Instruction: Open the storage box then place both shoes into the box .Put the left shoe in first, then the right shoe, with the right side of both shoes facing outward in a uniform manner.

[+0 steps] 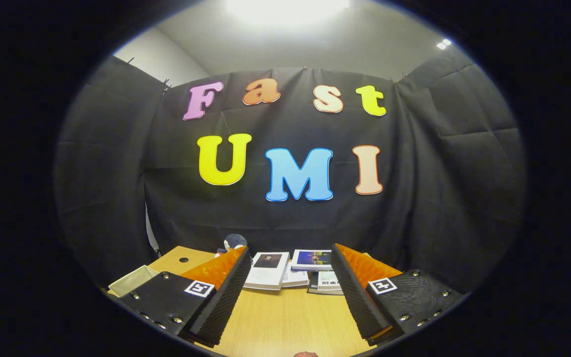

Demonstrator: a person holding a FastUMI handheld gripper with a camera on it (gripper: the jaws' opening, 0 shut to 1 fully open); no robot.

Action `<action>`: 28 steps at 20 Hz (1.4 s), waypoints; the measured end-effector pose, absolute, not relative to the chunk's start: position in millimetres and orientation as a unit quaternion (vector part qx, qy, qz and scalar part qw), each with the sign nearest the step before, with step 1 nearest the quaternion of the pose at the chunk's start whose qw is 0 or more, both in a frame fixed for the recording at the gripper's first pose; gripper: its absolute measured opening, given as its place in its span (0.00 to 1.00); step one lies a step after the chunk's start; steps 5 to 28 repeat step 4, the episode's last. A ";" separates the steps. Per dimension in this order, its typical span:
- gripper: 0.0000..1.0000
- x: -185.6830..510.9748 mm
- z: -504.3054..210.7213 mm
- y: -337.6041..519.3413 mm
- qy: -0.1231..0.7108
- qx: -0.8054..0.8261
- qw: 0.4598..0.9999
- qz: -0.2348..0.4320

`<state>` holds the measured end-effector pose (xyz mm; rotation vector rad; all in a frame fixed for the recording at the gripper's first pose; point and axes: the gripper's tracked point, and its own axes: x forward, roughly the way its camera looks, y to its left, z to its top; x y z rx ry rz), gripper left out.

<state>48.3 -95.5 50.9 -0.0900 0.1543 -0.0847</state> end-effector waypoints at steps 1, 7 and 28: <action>0.97 48.8 52.0 -91.9 0.077 -0.045 0.995 -0.037; 0.98 48.4 64.6 -86.1 0.069 -0.047 0.996 -0.032; 0.98 48.4 64.6 -86.1 0.069 -0.047 0.996 -0.032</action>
